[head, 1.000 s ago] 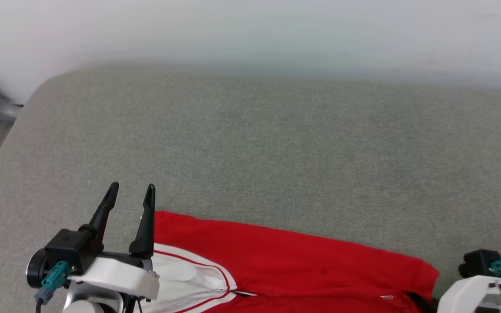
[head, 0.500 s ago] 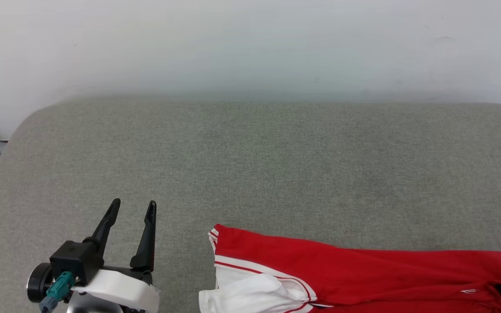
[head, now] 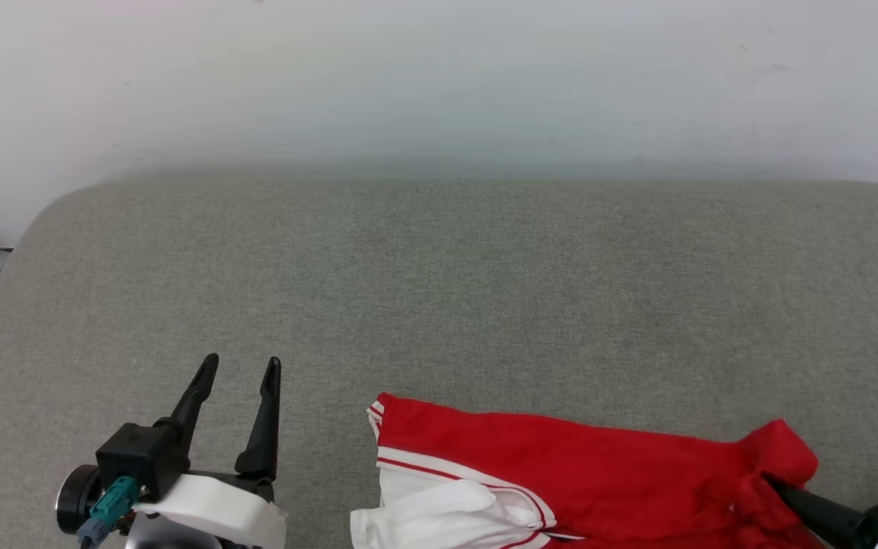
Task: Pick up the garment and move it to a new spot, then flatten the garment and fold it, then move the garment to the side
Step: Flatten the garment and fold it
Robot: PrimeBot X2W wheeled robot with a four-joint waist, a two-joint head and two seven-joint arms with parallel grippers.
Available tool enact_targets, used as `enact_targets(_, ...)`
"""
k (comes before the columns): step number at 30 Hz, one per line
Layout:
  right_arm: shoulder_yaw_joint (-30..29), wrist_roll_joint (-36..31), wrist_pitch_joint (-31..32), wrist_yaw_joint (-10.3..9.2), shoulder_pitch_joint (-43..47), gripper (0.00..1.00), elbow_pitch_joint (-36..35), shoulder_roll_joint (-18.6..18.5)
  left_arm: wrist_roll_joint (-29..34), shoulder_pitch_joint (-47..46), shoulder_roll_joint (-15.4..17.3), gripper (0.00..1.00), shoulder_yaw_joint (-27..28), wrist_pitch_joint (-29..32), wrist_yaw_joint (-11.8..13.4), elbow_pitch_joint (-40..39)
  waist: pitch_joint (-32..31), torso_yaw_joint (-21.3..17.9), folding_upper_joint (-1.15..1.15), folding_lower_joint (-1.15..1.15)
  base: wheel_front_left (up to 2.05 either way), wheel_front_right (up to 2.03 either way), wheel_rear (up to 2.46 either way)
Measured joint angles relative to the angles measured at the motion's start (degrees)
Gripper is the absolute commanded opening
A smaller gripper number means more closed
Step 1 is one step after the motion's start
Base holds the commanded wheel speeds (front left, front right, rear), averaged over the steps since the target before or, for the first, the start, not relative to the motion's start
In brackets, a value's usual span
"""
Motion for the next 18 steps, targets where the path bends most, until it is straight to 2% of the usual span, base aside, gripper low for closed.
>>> enact_targets(4, 1.49, 11.47, 3.35, -0.01, -1.29, 0.00, 2.97, 0.34, -0.23, -0.15, -0.08, 1.00, -0.35, 0.01, -0.11, 0.08, 0.13, 0.73, 0.00, 0.00, 0.00, 0.00, 0.00)
enact_targets(9, 10.98, 23.61, 0.15, -0.01, -1.77, 0.00, 6.37, 0.58, -0.31, -1.33, -0.54, 1.00, -0.87, 0.01, -0.55, 0.25, 0.66, 2.27, 0.00, 0.00, 0.00, 0.00, 0.00)
enact_targets(18, 29.02, 32.56, -8.56, -0.01, -2.81, 0.00, 6.16, 0.60, -0.47, -3.97, -2.01, 1.00, -1.36, -0.60, -1.55, 1.21, 3.07, 5.83, 0.00, 0.00, 0.00, 0.00, 0.00)
